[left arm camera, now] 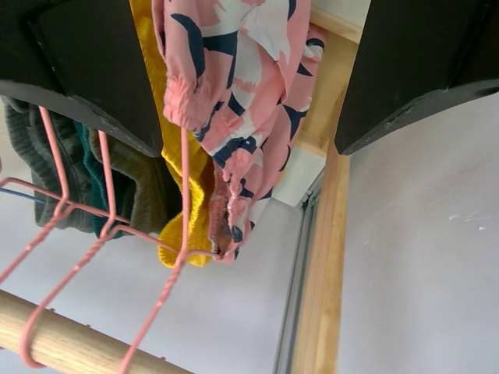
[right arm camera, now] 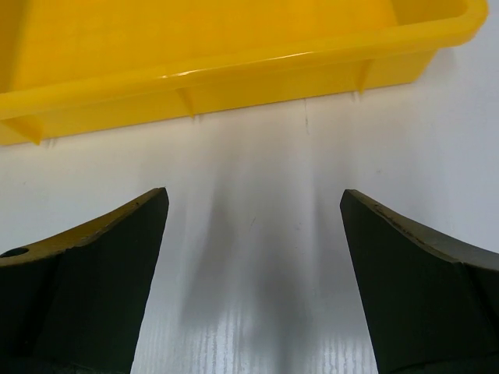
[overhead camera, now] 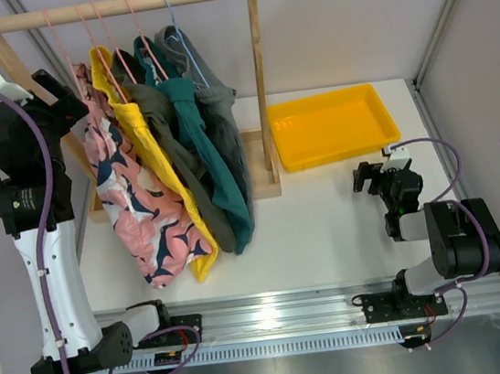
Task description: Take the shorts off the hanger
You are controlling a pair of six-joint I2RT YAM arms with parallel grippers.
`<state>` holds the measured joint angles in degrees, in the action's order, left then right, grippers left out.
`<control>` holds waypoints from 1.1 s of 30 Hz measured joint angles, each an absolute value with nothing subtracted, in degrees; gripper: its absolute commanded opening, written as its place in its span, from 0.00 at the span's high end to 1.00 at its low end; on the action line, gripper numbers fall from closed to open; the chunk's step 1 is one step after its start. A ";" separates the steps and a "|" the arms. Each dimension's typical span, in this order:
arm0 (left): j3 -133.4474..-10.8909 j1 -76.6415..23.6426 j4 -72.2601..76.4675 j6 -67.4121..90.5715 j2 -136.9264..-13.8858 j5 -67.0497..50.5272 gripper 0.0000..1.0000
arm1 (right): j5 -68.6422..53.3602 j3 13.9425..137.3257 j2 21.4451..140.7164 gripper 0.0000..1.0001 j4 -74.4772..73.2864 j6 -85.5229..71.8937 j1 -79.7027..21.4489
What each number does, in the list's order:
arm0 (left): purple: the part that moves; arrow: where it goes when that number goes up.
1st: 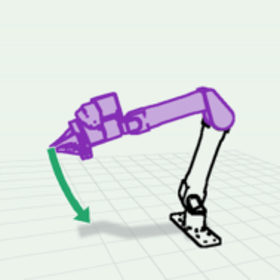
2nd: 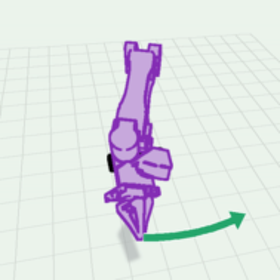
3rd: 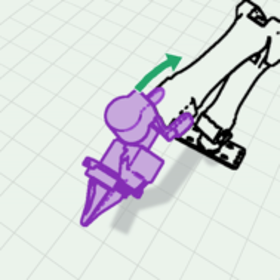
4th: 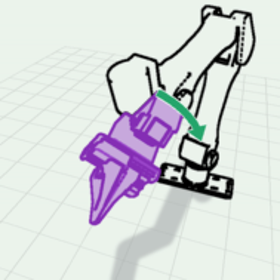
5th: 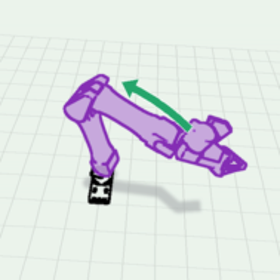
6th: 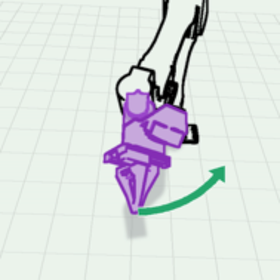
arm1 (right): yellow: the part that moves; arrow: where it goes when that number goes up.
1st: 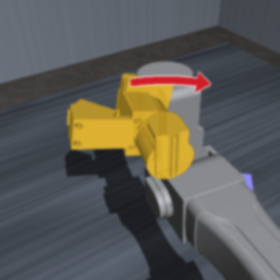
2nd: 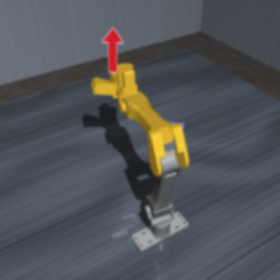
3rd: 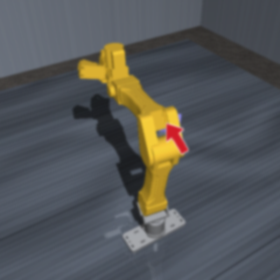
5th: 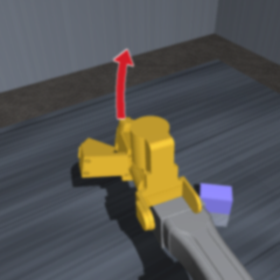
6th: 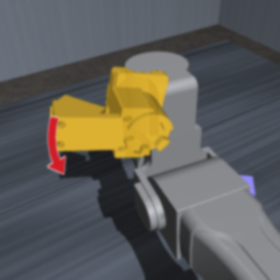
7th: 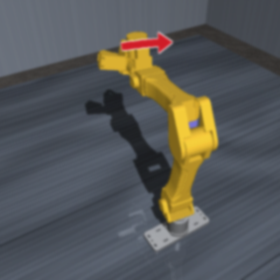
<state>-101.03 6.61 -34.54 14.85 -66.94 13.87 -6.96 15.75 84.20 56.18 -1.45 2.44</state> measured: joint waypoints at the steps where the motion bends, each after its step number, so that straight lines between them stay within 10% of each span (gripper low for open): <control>1: -101.03 6.22 -34.52 14.66 -66.85 13.87 0.01 | -6.11 15.75 84.20 0.01 56.16 -1.50 2.33; 16: -105.84 4.60 -36.21 12.45 -68.38 14.92 0.01 | 7.77 26.37 76.40 0.01 34.87 -2.37 -6.00; 33: -119.85 4.60 -41.28 11.92 -84.01 13.39 0.13 | -15.53 42.30 63.46 0.16 5.96 -19.97 -11.16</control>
<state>-119.85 4.60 -41.28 11.92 -84.01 13.39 -15.53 42.30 63.46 5.96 -19.97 -11.16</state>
